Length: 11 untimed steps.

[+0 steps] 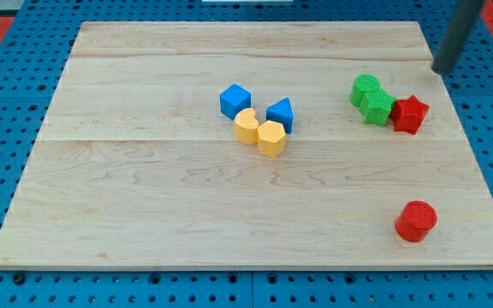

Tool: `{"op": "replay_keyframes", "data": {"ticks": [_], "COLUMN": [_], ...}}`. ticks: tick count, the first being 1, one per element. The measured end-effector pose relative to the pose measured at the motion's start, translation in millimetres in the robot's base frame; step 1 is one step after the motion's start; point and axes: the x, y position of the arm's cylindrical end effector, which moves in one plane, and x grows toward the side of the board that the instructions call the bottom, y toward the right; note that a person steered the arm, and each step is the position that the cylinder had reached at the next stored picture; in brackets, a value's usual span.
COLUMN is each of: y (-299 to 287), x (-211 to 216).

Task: Place the red circle at the bottom of the green star

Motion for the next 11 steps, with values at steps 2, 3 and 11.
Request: {"op": "replay_keyframes", "data": {"ticks": [2,3,11], "y": [-9.4,-22.7,-120.5], "x": [177.8,255.7,121.2]}}
